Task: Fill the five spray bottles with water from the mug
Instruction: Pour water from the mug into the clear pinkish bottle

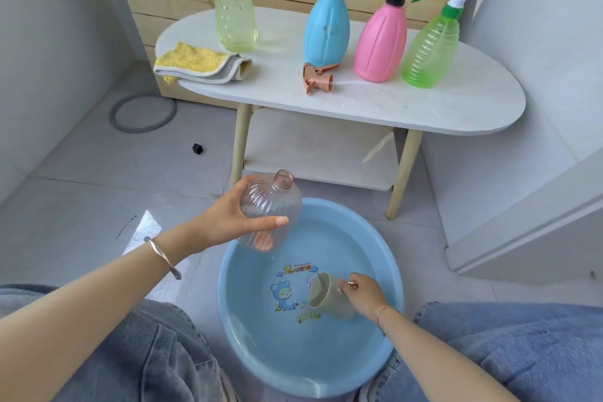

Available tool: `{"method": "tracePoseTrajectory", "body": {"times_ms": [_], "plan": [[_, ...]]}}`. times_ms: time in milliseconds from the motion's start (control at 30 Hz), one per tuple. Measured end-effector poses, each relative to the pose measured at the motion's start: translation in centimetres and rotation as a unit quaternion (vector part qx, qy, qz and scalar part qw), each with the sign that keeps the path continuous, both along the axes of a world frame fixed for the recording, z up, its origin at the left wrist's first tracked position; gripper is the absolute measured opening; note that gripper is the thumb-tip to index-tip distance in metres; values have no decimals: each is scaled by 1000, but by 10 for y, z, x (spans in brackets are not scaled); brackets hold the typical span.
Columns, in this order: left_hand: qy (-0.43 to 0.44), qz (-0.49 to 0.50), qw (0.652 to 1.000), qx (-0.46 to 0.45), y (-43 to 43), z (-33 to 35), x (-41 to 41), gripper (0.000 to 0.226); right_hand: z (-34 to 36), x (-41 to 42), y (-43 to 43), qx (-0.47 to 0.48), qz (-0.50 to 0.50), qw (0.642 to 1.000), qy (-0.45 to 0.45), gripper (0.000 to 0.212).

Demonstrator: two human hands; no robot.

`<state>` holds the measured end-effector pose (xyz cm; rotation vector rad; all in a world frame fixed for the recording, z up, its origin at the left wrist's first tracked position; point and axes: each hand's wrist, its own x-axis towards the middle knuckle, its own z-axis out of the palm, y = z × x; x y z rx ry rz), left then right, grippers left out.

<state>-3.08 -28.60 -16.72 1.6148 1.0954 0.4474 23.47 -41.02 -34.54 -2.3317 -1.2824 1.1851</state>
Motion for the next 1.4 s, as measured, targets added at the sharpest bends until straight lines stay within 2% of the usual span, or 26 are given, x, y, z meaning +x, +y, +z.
{"method": "tracePoseTrajectory", "body": {"times_ms": [300,533,700,800,933,1033,1233,1400], "plan": [[-4,3,1000,-2,2,3,1,82,-5,-7,-6,-6,1,1000,16,42],[-9,26,1000,14,6,13,4,82,4,-10,-8,21,-73,992,102,46],[-21,55,998,30,11,23,3,94,23,-7,-6,73,-166,969,169,45],[-49,64,996,27,14,29,4,93,52,-4,3,103,-188,955,204,30],[-74,79,994,35,16,34,7,80,90,8,23,156,-220,934,233,17],[-81,83,993,35,19,36,9,79,123,20,35,186,-220,925,248,17],[-88,88,991,50,18,38,16,97,202,41,49,270,-208,891,301,17],[-96,81,990,66,14,36,25,89,255,49,54,328,-180,856,356,26]]}}
